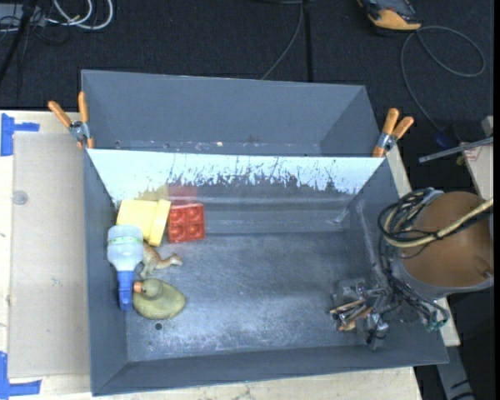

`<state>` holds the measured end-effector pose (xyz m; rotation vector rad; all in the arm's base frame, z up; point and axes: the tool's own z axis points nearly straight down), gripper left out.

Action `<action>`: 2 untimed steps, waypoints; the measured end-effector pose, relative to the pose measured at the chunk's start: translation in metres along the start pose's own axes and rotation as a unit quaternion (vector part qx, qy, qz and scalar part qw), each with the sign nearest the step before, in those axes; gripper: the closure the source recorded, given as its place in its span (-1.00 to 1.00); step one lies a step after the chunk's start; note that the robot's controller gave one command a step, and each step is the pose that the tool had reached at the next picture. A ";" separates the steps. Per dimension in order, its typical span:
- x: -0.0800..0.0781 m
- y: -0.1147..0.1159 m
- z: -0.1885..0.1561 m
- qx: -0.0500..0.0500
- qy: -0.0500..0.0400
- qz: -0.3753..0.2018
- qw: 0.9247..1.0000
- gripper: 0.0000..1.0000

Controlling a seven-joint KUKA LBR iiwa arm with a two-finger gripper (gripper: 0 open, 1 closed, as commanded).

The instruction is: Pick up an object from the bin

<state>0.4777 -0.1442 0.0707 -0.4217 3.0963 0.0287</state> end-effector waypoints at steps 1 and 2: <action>0.001 -0.006 -0.011 -0.002 0.000 0.008 1.000 1.00; -0.005 -0.008 -0.001 -0.006 -0.001 -0.005 1.000 1.00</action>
Offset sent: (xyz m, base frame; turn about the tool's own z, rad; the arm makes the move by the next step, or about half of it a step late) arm 0.0047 -0.0146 -0.0007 -0.0076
